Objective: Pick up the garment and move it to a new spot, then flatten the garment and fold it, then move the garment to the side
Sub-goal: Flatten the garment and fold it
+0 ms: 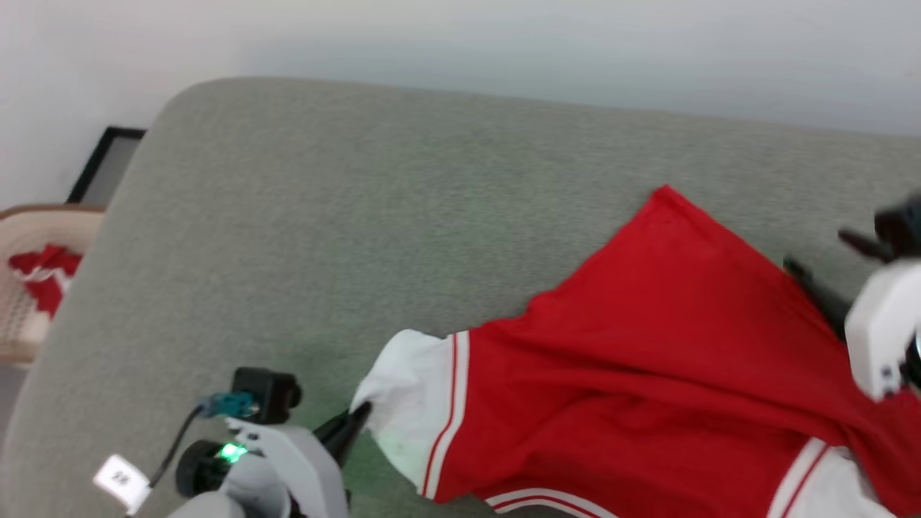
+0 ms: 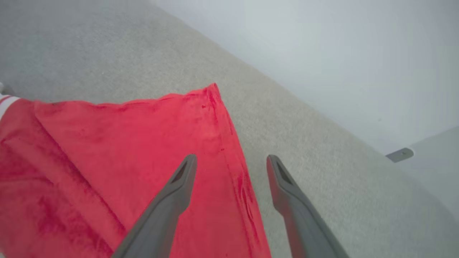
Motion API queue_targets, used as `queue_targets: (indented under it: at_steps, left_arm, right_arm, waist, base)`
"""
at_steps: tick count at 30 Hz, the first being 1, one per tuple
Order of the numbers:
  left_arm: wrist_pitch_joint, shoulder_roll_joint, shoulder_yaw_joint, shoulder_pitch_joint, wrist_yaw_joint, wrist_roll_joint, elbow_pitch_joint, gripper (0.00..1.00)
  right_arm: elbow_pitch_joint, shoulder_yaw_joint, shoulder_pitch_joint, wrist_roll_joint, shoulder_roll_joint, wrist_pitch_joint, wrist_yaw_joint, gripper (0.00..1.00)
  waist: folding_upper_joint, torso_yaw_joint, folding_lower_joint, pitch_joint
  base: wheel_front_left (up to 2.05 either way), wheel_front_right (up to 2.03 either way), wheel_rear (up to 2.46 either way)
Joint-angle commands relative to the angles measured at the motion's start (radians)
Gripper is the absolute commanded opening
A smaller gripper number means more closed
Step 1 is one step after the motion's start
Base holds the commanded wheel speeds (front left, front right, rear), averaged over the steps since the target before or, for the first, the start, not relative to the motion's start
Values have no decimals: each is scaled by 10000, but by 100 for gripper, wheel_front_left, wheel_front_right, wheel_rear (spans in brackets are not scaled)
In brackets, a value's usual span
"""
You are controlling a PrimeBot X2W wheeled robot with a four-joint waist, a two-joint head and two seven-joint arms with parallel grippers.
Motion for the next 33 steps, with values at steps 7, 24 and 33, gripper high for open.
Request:
queue_targets:
  at_steps: [7, 24, 33]
  left_arm:
    - [145, -703, -433, -834, -491, 328, 506, 0]
    - [-38, -1776, -891, -1772, -1239, 540, 1514, 0]
    - [-178, -1810, -845, -1840, -1331, 462, 1835, 0]
  right_arm:
    - [3166, 2289, -3151, 9, 54, -815, -8, 100]
    - [7614, 5802, -6276, 2346, -90, 1429, -8, 100]
    - [8833, 6706, -6262, 3330, -3, 3414, -10, 0]
  waist:
    - [-1, 1441, -1, 584]
    - [-1, 3024, -1, 1740]
    - [-1, 2995, -1, 1840]
  base:
    - [0, 0, 0]
    - [0, 0, 0]
    - [0, 0, 0]
